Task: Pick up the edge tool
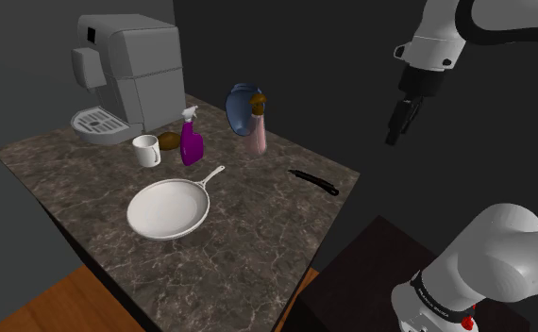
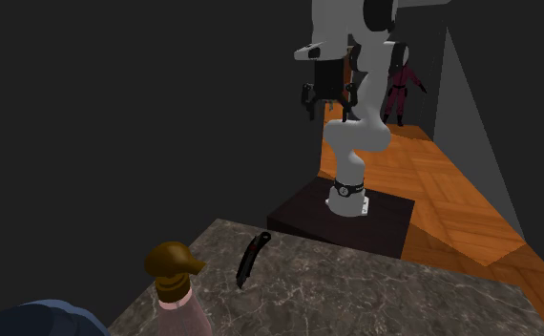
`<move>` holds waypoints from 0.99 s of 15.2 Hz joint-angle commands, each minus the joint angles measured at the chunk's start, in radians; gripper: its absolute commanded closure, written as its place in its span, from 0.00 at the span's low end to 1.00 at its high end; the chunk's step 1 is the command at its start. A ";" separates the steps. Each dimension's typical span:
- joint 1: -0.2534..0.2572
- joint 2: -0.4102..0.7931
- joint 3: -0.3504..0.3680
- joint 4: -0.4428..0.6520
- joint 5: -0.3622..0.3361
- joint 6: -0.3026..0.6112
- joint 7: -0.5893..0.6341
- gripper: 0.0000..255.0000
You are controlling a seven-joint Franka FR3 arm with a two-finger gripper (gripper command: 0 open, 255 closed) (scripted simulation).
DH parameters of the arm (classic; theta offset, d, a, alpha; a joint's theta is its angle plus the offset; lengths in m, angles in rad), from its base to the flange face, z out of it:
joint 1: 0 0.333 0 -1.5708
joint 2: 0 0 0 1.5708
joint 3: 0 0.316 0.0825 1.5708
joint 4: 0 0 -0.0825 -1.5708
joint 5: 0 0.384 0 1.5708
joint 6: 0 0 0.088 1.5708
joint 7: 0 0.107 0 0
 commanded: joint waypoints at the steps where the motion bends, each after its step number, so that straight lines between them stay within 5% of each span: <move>1: 0.000 0.000 0.000 0.000 0.000 0.000 0.000 0.00; 15: -0.011 0.283 -0.107 -0.194 -0.068 0.525 -0.162 0.00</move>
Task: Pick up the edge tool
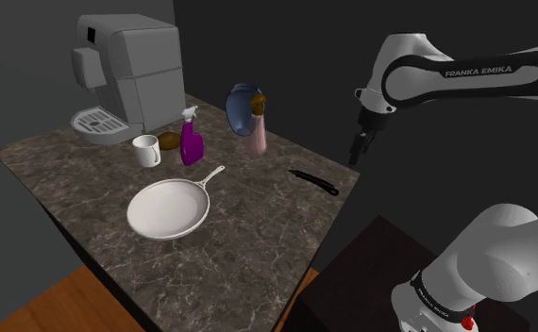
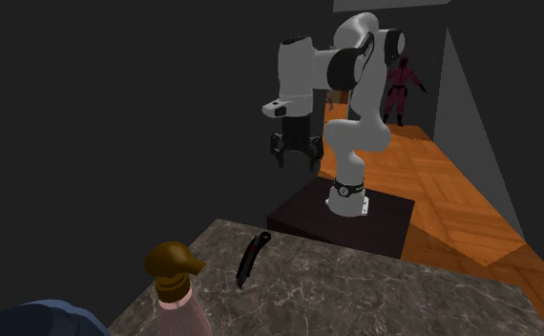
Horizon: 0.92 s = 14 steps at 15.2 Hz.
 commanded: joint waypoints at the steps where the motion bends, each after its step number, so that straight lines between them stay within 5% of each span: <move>1: 0.002 0.074 -0.014 -0.006 -0.002 0.090 -0.021 0.00; 14: 0.008 0.569 -0.085 0.108 0.074 0.511 -0.213 0.00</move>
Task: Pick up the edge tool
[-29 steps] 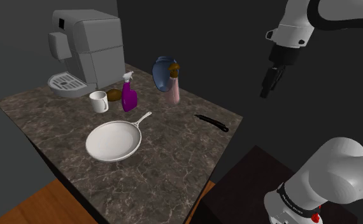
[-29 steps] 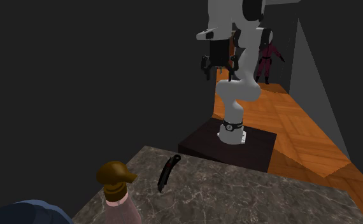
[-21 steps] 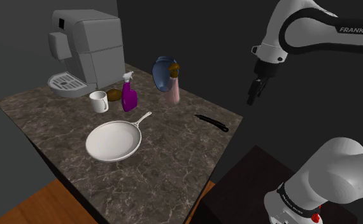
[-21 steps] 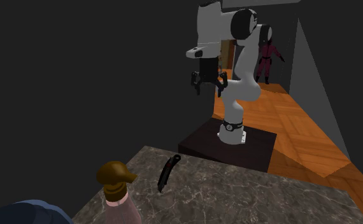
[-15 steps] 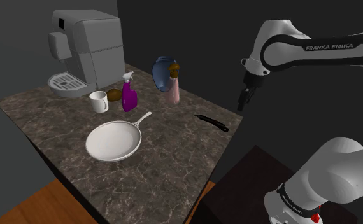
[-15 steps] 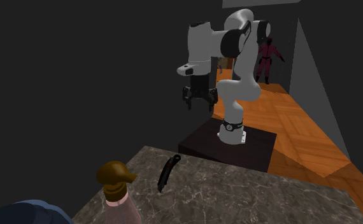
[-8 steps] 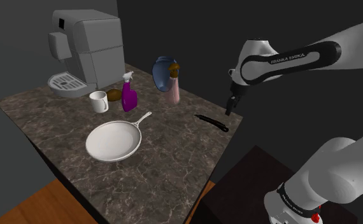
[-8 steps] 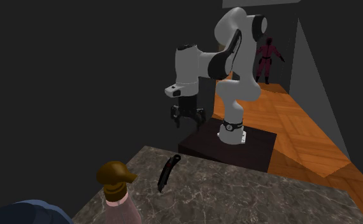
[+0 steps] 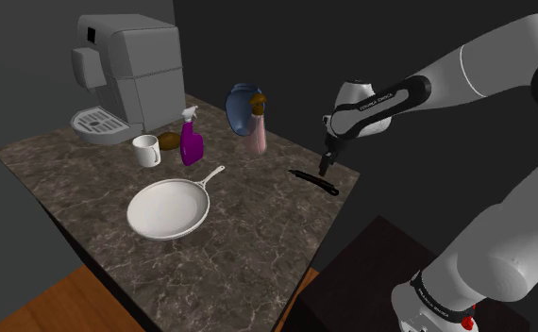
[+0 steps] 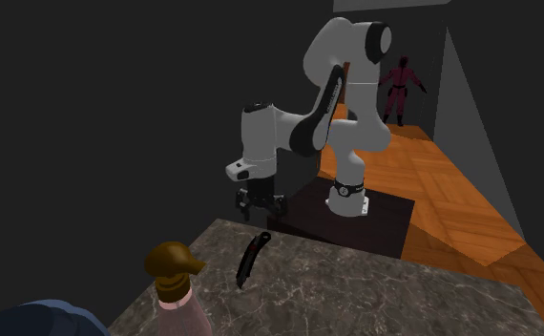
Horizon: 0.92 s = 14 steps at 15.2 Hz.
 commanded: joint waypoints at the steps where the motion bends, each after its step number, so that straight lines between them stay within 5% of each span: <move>1: -0.003 0.075 -0.002 0.029 0.024 0.052 -0.035 0.00; 4: -0.014 0.196 0.005 0.095 0.069 0.115 -0.090 0.00; 14: -0.026 0.286 0.022 0.091 0.105 0.206 -0.116 0.00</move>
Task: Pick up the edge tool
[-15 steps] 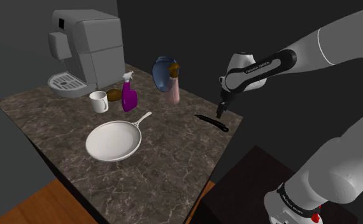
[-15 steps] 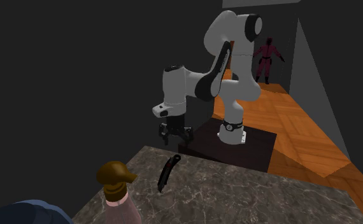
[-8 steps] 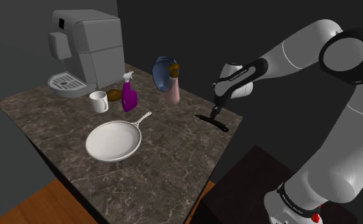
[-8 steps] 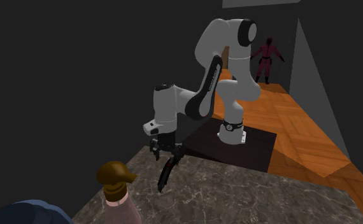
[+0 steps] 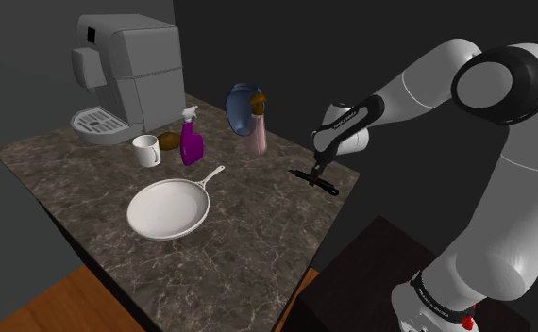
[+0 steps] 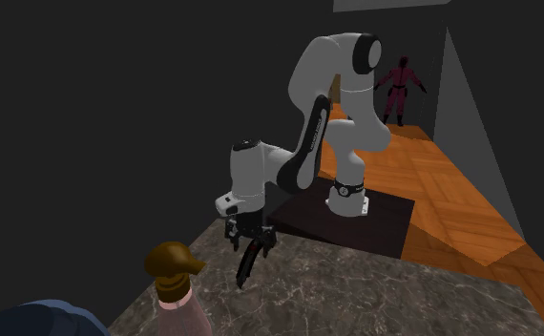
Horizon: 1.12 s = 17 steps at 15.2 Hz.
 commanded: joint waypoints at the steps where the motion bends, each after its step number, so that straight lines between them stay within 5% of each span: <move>1: 0.000 0.002 0.001 0.000 0.001 0.003 -0.001 1.00; 10: 0.000 0.002 0.001 -0.001 0.001 0.003 -0.001 1.00; 17: 0.010 -0.082 -0.015 0.002 -0.033 -0.082 0.024 1.00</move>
